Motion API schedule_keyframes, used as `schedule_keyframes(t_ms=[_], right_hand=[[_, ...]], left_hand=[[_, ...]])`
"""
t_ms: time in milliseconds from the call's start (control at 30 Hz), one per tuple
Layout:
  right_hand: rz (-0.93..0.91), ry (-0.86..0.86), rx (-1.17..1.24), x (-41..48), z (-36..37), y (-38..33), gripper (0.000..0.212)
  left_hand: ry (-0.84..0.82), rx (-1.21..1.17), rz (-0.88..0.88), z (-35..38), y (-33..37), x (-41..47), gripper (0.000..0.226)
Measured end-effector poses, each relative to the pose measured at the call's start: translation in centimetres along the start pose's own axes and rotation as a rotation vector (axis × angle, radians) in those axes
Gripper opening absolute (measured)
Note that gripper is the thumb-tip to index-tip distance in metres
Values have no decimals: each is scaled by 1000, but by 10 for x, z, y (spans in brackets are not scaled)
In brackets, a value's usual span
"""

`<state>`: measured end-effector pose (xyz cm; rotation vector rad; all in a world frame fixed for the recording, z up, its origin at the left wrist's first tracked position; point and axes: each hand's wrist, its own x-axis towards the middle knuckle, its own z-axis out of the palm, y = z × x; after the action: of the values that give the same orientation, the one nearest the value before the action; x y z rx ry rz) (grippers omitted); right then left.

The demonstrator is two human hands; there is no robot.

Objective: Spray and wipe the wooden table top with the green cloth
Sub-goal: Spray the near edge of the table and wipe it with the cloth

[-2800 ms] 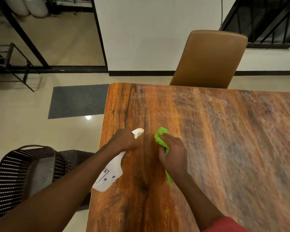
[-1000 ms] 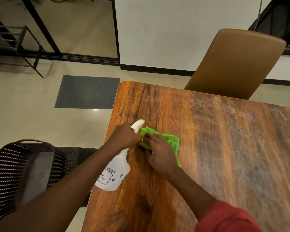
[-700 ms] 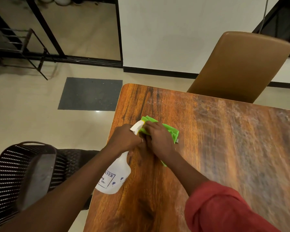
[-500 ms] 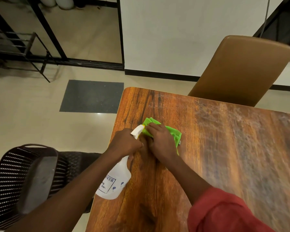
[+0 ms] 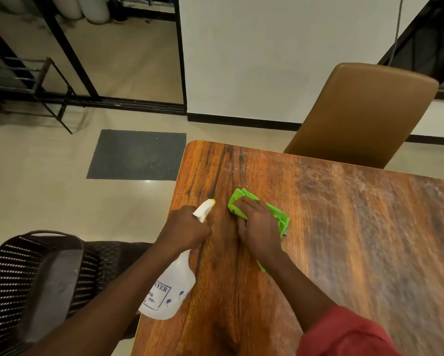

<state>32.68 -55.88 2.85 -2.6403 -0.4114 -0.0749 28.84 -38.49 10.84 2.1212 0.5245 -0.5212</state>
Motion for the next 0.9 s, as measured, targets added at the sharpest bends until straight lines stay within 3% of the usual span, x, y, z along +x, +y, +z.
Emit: schedule_keyframes(t_ms=[167, 500, 767, 900], right_hand=[[22, 38, 44, -40, 7, -5, 38], [113, 38, 45, 36, 7, 4, 36], [-81, 11, -11, 24, 13, -7, 34], [29, 27, 8, 61, 12, 1, 35]], left_hand=[[51, -52, 13, -4, 5, -2, 29], [45, -57, -8, -16, 8, 1, 36], [32, -62, -6, -13, 8, 5, 26], [17, -66, 2, -13, 8, 5, 22]])
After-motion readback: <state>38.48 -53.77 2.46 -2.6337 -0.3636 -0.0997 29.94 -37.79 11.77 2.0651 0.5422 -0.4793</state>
